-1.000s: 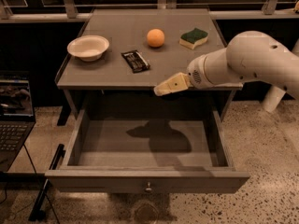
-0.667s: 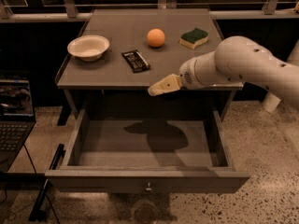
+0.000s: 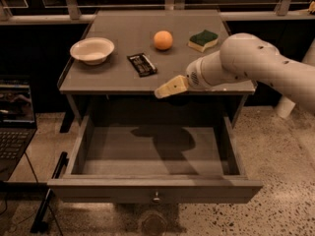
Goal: Place rxbar chocolate into top drawer
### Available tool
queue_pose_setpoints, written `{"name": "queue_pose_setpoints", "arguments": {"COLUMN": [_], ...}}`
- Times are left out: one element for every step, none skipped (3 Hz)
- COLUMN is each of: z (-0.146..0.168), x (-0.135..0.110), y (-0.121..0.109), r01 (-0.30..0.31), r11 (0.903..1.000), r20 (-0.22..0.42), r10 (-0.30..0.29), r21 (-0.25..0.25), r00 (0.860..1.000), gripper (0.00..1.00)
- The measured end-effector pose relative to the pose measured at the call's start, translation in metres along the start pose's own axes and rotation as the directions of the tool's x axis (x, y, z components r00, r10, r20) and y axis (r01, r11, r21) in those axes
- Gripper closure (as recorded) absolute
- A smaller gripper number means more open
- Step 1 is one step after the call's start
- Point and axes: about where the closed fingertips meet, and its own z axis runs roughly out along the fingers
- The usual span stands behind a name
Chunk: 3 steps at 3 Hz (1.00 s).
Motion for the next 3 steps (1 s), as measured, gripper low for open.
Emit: {"name": "queue_pose_setpoints", "arguments": {"z": [-0.0001,-0.0054,-0.0053], "x": [-0.0002,0.0062,0.0055], "y": [0.0001,0.0010,0.0009], "r01": [0.000,-0.020,-0.020], "r11": [1.0000,0.9998,0.9998], "r20": [0.000,-0.006,-0.006], "r10": [0.000,0.020,0.020], "r21": [0.000,-0.004,-0.004], "r00": [1.000,1.000,1.000], "gripper": [0.00,0.00,0.00]}}
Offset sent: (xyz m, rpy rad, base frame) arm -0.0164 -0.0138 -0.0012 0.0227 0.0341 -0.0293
